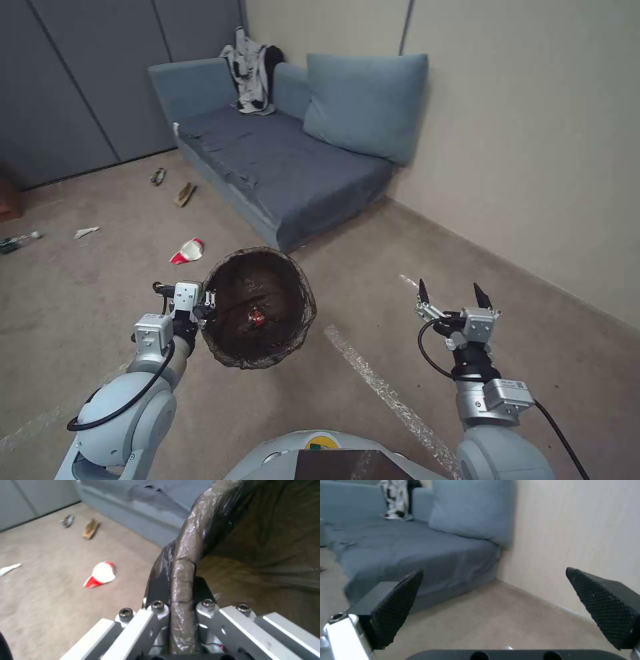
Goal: Pick up the trash bin, then pick up the garbage from the floor and place it into the trash bin.
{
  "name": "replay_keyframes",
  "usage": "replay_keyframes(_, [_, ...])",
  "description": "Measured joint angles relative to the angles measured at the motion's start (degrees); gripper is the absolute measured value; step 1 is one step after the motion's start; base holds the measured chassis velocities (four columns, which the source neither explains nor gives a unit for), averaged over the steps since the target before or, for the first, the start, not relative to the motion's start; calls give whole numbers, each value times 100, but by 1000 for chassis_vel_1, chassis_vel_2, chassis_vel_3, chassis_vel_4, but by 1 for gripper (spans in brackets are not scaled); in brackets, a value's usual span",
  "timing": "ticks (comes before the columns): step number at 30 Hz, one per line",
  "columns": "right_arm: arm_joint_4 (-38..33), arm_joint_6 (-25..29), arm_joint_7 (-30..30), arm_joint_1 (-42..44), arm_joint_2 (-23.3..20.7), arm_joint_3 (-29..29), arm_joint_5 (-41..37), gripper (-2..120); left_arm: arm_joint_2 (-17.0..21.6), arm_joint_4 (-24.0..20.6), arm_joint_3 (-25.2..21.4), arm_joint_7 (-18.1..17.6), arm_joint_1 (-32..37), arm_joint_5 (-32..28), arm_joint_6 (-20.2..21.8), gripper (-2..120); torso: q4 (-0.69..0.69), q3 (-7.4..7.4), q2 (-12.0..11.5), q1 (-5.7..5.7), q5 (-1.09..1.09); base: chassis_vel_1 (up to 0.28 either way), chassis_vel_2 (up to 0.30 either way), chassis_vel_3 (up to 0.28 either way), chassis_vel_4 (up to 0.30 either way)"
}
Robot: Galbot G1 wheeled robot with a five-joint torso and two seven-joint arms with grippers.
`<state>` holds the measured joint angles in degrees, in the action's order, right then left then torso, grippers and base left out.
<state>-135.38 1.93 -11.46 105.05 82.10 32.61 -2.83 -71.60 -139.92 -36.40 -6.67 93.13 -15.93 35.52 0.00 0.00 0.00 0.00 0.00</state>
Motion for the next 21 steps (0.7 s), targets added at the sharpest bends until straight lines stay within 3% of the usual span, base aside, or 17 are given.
replay_keyframes(21, [75,-236,-16,-171,1,-23,-87,100,-23,35,-8,-13,-34,2,-35,3,0,0,0,0,0,100,97,97,100])
